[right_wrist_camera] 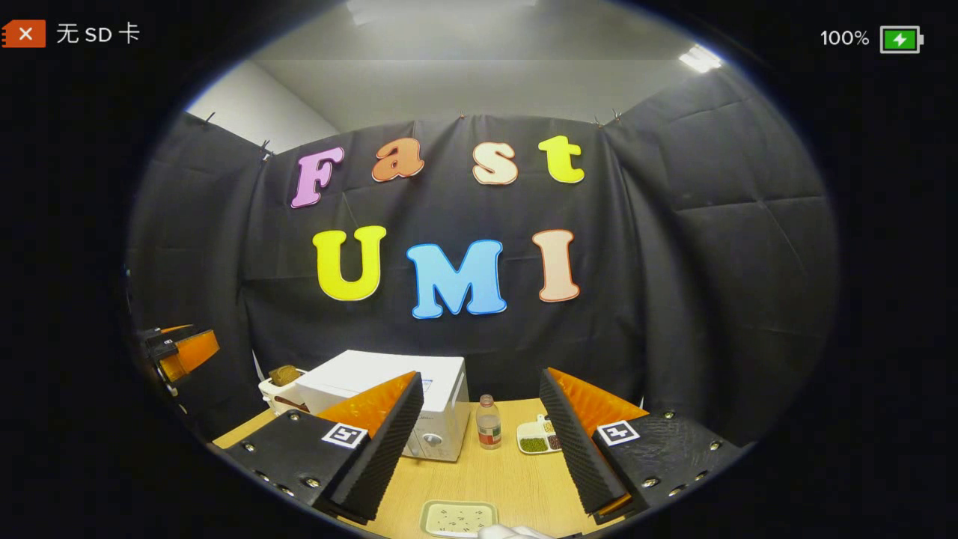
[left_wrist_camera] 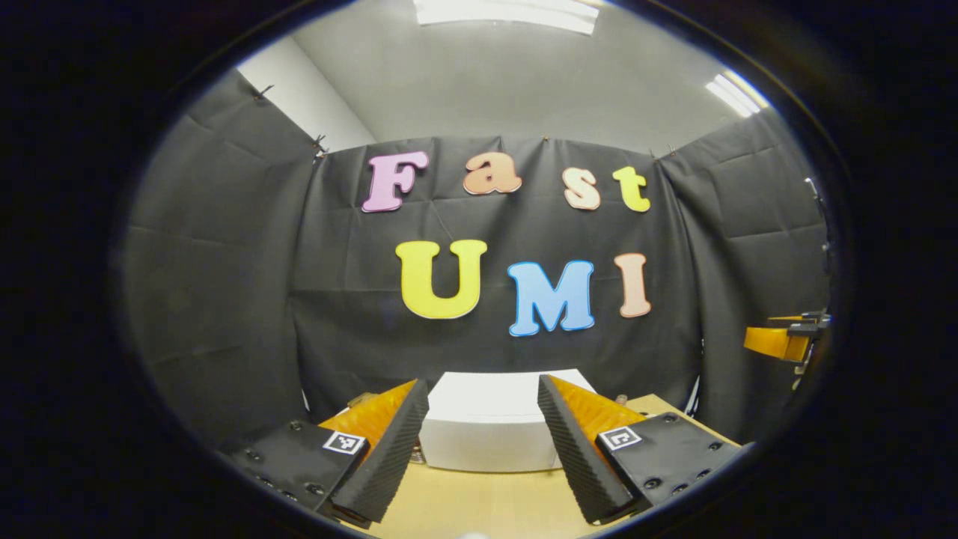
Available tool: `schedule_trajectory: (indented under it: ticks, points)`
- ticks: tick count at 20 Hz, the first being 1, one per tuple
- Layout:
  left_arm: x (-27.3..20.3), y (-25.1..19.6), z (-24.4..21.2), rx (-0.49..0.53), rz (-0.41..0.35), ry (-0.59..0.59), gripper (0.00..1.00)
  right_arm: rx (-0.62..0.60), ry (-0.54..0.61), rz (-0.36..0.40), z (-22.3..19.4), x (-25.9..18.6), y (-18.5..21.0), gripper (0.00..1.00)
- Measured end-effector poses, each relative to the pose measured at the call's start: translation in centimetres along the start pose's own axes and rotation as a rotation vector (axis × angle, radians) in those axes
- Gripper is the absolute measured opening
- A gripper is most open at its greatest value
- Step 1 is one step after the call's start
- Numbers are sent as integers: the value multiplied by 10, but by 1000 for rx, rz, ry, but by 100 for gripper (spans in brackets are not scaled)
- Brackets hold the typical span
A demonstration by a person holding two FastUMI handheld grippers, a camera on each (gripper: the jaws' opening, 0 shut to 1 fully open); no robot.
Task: Open the microwave oven with the left hand, put the food in, and close the microwave oven.
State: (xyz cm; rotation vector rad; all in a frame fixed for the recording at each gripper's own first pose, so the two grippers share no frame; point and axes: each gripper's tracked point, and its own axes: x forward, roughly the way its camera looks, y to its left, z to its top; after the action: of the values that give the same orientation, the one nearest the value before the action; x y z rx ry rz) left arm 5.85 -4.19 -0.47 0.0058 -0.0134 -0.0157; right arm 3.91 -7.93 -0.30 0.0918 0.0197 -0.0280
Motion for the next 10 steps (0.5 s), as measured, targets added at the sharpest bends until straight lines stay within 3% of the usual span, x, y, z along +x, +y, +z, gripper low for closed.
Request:
schedule_trajectory:
  ticks: [10]
  points:
    - [-3,7,3,23,10,-2,100,-5,16,16,-4,0,9,96]
